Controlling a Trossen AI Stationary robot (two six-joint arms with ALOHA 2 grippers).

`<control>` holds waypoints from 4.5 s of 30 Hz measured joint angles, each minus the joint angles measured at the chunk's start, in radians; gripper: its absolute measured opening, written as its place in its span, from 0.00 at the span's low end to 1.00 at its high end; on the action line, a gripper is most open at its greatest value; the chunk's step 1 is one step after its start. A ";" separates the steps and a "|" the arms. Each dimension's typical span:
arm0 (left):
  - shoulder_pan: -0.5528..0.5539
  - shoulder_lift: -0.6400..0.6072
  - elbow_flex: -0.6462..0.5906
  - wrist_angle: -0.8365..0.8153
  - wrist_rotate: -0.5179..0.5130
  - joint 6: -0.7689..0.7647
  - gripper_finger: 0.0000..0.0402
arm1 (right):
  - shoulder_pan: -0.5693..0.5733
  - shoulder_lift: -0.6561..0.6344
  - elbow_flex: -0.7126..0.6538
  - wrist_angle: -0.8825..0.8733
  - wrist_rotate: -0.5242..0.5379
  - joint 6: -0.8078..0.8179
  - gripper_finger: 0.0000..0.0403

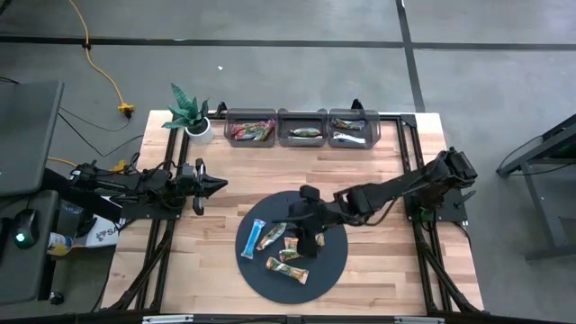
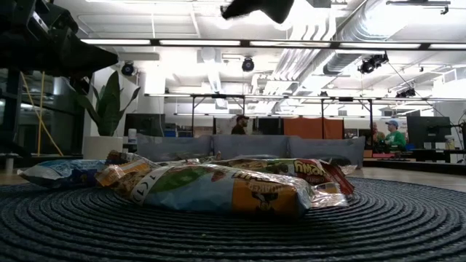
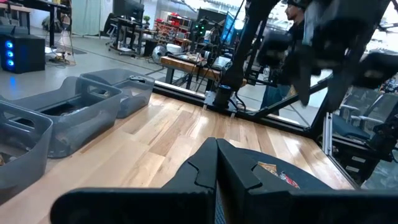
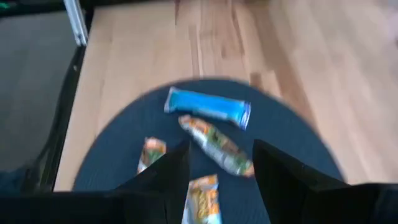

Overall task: Pick and place Granola Bars by type
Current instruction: Put the red granola bar into the left black bin

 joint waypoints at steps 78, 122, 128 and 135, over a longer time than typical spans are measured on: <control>0.000 -0.001 0.000 0.000 -0.001 0.000 0.00 | 0.127 0.361 -0.001 -0.088 -0.060 0.121 0.31; 0.000 -0.001 0.000 0.000 0.000 0.000 0.00 | -0.020 0.349 0.471 -0.003 -0.136 -0.084 0.05; 0.000 -0.001 0.000 0.000 0.000 0.000 0.00 | -0.076 0.348 0.610 0.000 -0.074 -0.205 0.06; 0.000 -0.001 0.000 0.000 0.000 0.000 0.00 | -0.175 0.348 0.678 0.098 -0.049 -0.280 0.06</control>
